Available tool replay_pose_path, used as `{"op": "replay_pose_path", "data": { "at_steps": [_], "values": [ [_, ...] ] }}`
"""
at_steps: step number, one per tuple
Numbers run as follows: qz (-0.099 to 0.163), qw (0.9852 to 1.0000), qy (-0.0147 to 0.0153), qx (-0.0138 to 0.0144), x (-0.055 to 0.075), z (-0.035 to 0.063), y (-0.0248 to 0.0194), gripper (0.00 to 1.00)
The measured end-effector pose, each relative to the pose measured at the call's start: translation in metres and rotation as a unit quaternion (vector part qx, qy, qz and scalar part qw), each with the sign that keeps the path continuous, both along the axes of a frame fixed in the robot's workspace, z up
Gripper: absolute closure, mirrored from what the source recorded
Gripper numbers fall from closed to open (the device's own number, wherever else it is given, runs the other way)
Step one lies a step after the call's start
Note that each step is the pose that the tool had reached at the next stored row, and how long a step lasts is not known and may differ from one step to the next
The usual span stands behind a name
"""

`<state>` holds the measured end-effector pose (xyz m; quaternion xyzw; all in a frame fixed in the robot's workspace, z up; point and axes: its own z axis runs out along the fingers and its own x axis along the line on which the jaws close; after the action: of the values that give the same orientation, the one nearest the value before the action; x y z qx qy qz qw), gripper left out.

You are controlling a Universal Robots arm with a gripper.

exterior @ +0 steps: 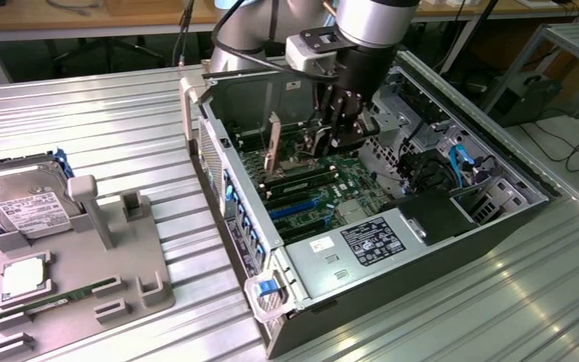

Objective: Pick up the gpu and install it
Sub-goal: 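Insert the gpu into the slot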

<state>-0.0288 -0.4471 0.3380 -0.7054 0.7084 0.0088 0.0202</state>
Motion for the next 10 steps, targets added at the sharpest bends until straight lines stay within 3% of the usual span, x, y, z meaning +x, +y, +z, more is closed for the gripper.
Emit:
{"op": "replay_pose_path", "data": {
  "at_steps": [3, 8, 10],
  "values": [
    [-0.011, 0.9999, 0.0000, 0.0001, 0.000, -0.0055, -0.0002, 0.73],
    [-0.011, 0.9999, 0.0000, 0.0000, 0.000, -0.0137, -0.0064, 0.73],
    [-0.011, 0.9999, -0.0001, 0.0001, -0.002, -0.0170, -0.0070, 0.73]
  ]
}}
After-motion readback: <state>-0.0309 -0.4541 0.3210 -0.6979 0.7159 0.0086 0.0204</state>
